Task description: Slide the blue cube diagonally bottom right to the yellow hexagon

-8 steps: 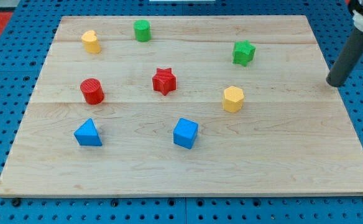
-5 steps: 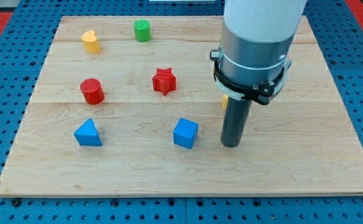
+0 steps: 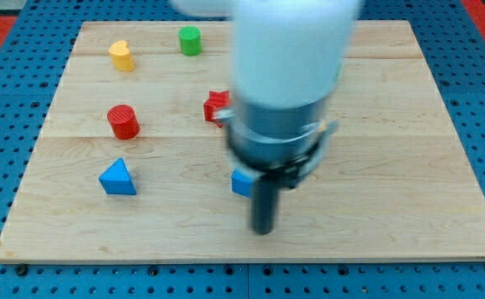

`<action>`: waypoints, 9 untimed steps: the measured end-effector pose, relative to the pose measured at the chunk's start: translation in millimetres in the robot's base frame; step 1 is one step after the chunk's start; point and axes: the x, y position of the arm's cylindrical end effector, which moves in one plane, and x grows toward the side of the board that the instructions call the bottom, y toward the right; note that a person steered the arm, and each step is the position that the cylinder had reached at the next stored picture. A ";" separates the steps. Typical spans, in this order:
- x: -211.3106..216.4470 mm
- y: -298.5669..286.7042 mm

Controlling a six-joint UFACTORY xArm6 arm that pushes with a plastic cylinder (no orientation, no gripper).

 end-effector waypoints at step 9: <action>-64.7 114.2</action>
